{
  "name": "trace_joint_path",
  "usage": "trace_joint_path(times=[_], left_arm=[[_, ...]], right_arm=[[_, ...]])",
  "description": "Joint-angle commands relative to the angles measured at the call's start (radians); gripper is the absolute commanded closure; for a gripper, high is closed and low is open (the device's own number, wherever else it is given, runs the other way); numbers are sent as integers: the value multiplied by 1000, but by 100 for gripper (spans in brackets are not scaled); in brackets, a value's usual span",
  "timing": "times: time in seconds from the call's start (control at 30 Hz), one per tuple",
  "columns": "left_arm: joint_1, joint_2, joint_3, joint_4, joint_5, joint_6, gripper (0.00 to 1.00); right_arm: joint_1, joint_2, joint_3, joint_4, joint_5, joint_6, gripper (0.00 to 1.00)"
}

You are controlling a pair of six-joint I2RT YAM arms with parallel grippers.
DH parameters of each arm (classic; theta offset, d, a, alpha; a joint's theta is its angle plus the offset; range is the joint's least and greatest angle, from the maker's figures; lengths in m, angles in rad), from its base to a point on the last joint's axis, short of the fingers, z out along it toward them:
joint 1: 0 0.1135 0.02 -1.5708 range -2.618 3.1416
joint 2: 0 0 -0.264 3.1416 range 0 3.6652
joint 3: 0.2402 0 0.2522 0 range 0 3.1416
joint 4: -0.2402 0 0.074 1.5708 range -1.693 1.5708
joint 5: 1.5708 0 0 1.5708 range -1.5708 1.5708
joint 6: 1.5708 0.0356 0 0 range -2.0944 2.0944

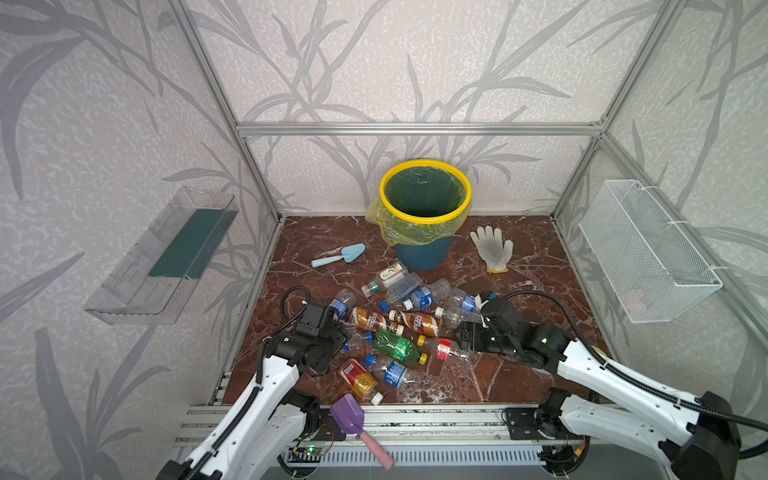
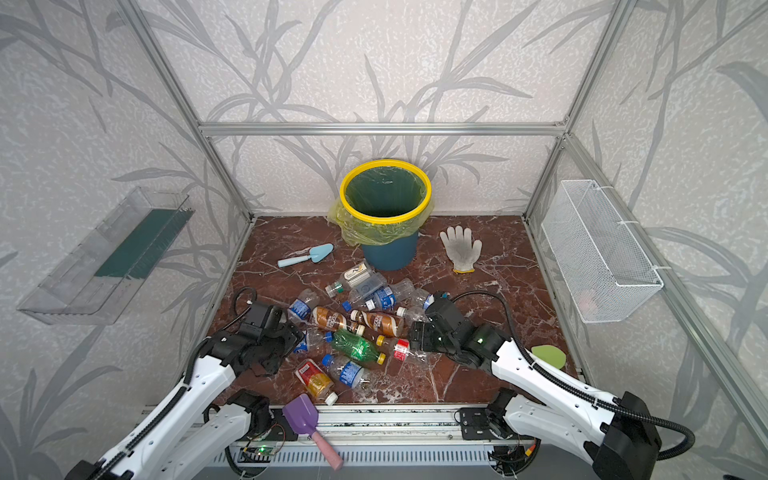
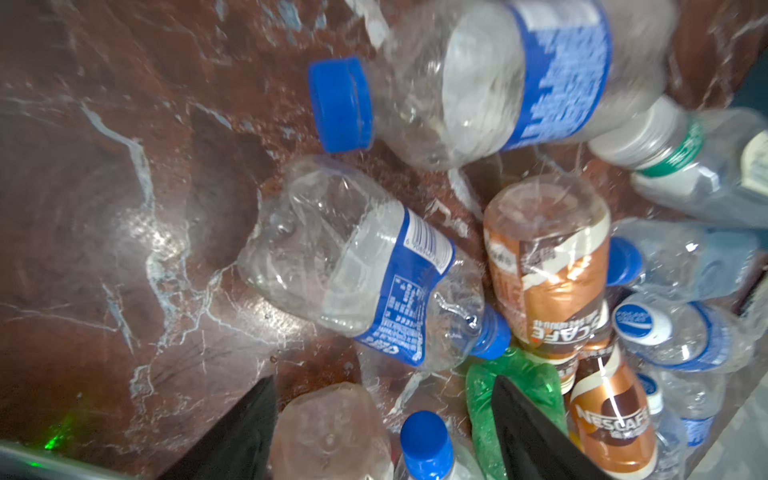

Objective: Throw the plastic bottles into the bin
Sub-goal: 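Return the right gripper to the pile while the left gripper lowers onto a red-label bottle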

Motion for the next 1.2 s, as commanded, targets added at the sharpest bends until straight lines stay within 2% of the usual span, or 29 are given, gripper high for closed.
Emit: trace_joint_path(times=[0.0,0.1,0.27,0.4,0.6,0.83,1.17], left_arm=[[-48,26,58,-75,55,53,18],[-97,-5,77,-149,14,22,17],[-153,-22,31,-196,23,-47,16],[-252,-41,-7,-183,11,-148,4],[-401,-14,-29,-110,-29,-275,2],[-500,76,-52,-1,-52,-355,10],[-507,9,-145,12,-63,-398,28]], right_arm=[[7,-17,-15,-10,17,12,14],[7,-21,-15,-15,23,12,13],[8,-40,-13,-27,40,20,13],[8,-52,-10,-47,54,18,13],[8,-66,-22,-47,60,26,13],[8,-82,-32,-51,66,30,13],[8,-93,-56,-43,70,44,13]])
